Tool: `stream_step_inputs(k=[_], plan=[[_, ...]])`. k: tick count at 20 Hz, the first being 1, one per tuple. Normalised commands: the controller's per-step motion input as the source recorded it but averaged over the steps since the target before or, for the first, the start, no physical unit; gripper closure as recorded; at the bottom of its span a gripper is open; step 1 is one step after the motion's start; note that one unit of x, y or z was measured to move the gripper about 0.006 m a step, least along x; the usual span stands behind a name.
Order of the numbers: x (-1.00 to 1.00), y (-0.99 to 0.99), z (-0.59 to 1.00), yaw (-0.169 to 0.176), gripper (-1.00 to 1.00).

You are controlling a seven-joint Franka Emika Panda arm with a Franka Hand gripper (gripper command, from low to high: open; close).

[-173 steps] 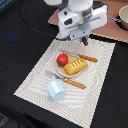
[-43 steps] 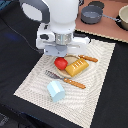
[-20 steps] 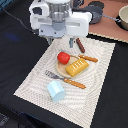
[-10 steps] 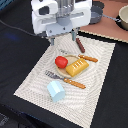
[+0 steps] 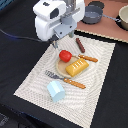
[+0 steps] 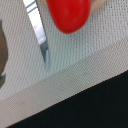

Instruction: Interact with the objects in diverse but meaningful ways.

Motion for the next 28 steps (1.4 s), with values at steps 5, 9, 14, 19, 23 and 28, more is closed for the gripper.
stream_step_inputs(k=[5,9,14,19,23,28], plan=[[0.15,0.0,-0.22,0.055,-1.0],[0.18,-0.08,-0.11,0.044,-1.0],[0.02,-0.14,0.03,0.021,-1.0],[0.07,-0.16,0.05,0.016,-1.0],[0.25,-0.21,0.0,0.051,-1.0],[0.23,-0.2,-0.02,0.104,-1.0]])
